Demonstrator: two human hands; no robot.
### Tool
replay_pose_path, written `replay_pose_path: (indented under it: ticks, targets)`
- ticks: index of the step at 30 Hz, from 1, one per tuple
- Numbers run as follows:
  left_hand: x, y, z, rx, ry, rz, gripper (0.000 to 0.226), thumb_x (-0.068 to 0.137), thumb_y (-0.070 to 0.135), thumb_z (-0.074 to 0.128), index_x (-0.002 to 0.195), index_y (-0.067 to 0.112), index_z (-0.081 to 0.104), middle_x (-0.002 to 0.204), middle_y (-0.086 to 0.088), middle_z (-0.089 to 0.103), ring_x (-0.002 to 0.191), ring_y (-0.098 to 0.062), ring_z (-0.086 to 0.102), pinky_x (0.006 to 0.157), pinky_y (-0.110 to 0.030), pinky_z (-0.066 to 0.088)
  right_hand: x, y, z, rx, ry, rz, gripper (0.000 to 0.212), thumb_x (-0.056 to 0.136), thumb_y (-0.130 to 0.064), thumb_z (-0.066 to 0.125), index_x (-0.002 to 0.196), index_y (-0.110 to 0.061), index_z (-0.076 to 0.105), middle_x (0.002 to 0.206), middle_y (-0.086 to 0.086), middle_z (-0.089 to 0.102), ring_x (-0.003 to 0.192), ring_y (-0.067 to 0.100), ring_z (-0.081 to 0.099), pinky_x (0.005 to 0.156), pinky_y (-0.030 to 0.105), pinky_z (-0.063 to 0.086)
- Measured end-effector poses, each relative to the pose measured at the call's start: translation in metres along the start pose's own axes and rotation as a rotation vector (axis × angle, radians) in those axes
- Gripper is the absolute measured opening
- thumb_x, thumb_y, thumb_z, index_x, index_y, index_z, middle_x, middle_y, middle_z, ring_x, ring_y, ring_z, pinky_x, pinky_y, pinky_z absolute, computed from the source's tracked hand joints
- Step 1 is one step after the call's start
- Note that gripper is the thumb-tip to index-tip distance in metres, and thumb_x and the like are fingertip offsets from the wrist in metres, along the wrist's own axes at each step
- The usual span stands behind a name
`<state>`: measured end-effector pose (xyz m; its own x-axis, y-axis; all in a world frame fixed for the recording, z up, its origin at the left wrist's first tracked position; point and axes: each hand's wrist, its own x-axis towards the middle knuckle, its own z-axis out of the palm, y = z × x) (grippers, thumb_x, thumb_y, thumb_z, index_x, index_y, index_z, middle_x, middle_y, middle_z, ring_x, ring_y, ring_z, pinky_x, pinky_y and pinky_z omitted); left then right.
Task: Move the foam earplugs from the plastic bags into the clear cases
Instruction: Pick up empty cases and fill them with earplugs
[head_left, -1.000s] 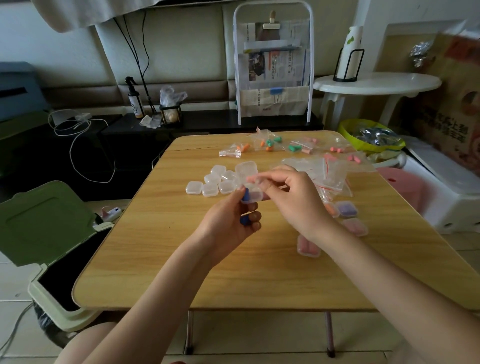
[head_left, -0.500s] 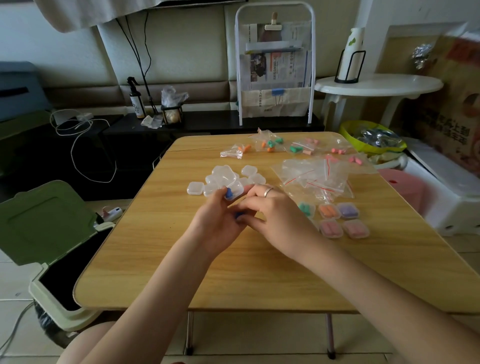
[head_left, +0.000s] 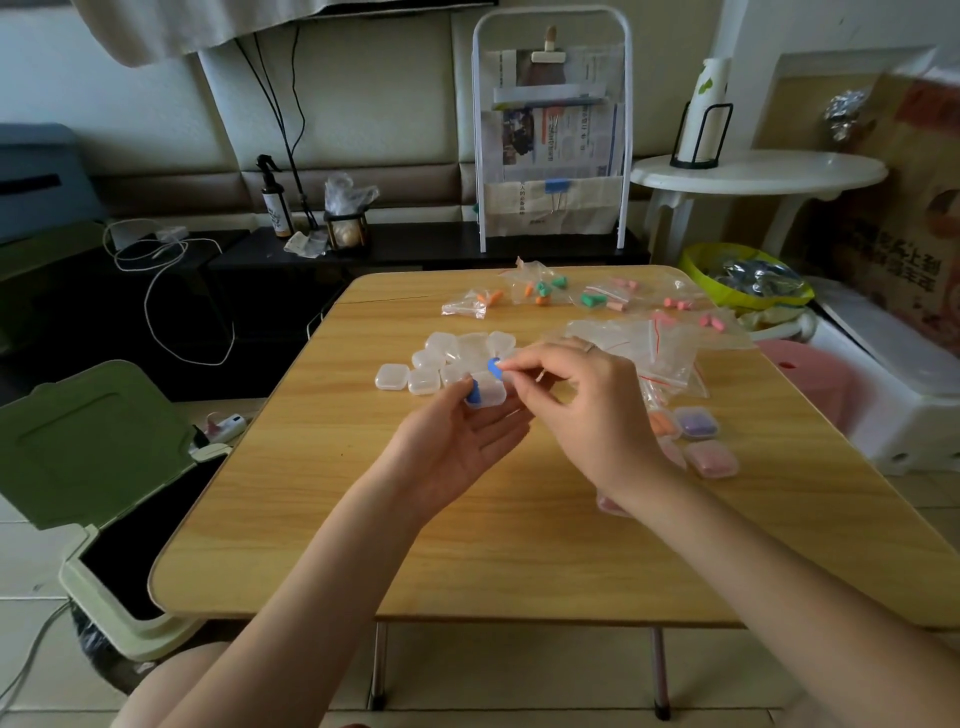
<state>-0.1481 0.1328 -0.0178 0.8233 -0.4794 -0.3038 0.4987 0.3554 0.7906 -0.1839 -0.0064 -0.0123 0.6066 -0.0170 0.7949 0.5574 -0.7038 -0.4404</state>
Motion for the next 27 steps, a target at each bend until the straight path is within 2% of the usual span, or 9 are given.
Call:
replay_pose_path:
  ticks: [2, 6, 11, 13, 16, 19, 21, 23, 27]
  targets:
    - [-0.0031, -0.0003, 0.0025, 0.009, -0.034, 0.001, 0.040, 0.103, 0.025, 0.031, 0.116, -0.003, 0.056, 0.106, -0.020, 0.069, 0.095, -0.025, 0.069, 0.085, -0.033, 0.056, -0.0030, 0.0045, 0.0035, -0.070, -0.051, -0.057, 0.011, 0.080, -0.003, 0.071, 0.090, -0.006, 0.075, 0.085, 0.003, 0.072, 0.082, 0.015, 0.064, 0.077, 0.022, 0.051]
    - [-0.0051, 0.0010, 0.0012, -0.010, -0.052, 0.011, 0.041, 0.103, 0.027, 0.032, 0.107, -0.002, 0.059, 0.096, -0.019, 0.070, 0.087, -0.024, 0.071, 0.080, -0.032, 0.057, -0.0062, 0.0082, 0.0079, -0.101, -0.163, -0.071, 0.011, 0.082, -0.004, 0.069, 0.092, -0.007, 0.074, 0.088, 0.002, 0.071, 0.089, 0.017, 0.062, 0.081, 0.028, 0.052]
    - [-0.0045, -0.0001, 0.0006, -0.026, -0.069, -0.011, 0.043, 0.103, 0.026, 0.032, 0.122, -0.005, 0.054, 0.115, -0.023, 0.065, 0.099, -0.028, 0.068, 0.084, -0.034, 0.057, -0.0008, 0.0028, 0.0040, 0.001, -0.106, 0.065, 0.008, 0.089, -0.007, 0.060, 0.091, -0.009, 0.068, 0.089, 0.000, 0.064, 0.081, 0.013, 0.059, 0.071, 0.030, 0.050]
    - [-0.0055, 0.0001, 0.0005, -0.016, -0.079, -0.024, 0.043, 0.103, 0.026, 0.032, 0.120, -0.006, 0.056, 0.116, -0.023, 0.065, 0.103, -0.029, 0.067, 0.089, -0.035, 0.055, 0.0025, 0.0014, 0.0010, 0.030, -0.073, 0.123, 0.019, 0.093, -0.008, 0.054, 0.106, -0.013, 0.066, 0.103, -0.002, 0.064, 0.088, 0.012, 0.060, 0.075, 0.026, 0.051]
    - [-0.0074, -0.0007, 0.0025, 0.012, -0.104, -0.053, 0.041, 0.103, 0.026, 0.034, 0.107, -0.003, 0.062, 0.109, -0.023, 0.067, 0.099, -0.029, 0.068, 0.090, -0.037, 0.054, 0.0036, 0.0012, -0.0016, 0.055, -0.192, 0.224, 0.039, 0.098, -0.012, 0.048, 0.136, -0.018, 0.050, 0.126, -0.011, 0.051, 0.112, 0.006, 0.052, 0.089, 0.007, 0.041]
    - [-0.0079, -0.0023, 0.0042, -0.021, -0.121, -0.082, 0.048, 0.102, 0.031, 0.034, 0.089, 0.001, 0.068, 0.105, -0.023, 0.068, 0.095, -0.029, 0.068, 0.088, -0.037, 0.055, 0.0015, 0.0013, 0.0004, 0.109, -0.293, 0.274, 0.039, 0.099, -0.015, 0.047, 0.138, -0.020, 0.048, 0.134, -0.010, 0.051, 0.121, 0.001, 0.046, 0.097, 0.009, 0.038]
    - [-0.0070, -0.0014, 0.0033, -0.037, -0.139, -0.094, 0.059, 0.102, 0.041, 0.028, 0.099, -0.001, 0.069, 0.107, -0.022, 0.068, 0.096, -0.028, 0.068, 0.088, -0.035, 0.054, 0.0004, 0.0011, 0.0011, 0.105, -0.282, 0.234, 0.031, 0.097, -0.014, 0.052, 0.127, -0.018, 0.057, 0.124, -0.007, 0.058, 0.113, 0.003, 0.052, 0.091, 0.013, 0.043]
    - [-0.0052, 0.0002, 0.0013, -0.059, -0.143, -0.104, 0.069, 0.100, 0.050, 0.022, 0.117, -0.007, 0.058, 0.109, -0.022, 0.066, 0.096, -0.028, 0.068, 0.088, -0.035, 0.054, -0.0012, 0.0001, 0.0009, 0.090, -0.300, 0.198, 0.030, 0.092, -0.016, 0.061, 0.122, -0.018, 0.060, 0.114, -0.006, 0.057, 0.105, 0.005, 0.053, 0.084, 0.009, 0.043]
    - [-0.0041, 0.0004, 0.0007, 0.015, -0.126, -0.108, 0.069, 0.100, 0.050, 0.021, 0.120, -0.007, 0.055, 0.115, -0.023, 0.064, 0.093, -0.026, 0.068, 0.083, -0.035, 0.056, -0.0046, 0.0038, 0.0064, -0.025, -0.362, 0.166, 0.043, 0.084, -0.015, 0.071, 0.125, -0.019, 0.060, 0.115, -0.004, 0.052, 0.111, 0.010, 0.049, 0.092, 0.015, 0.042]
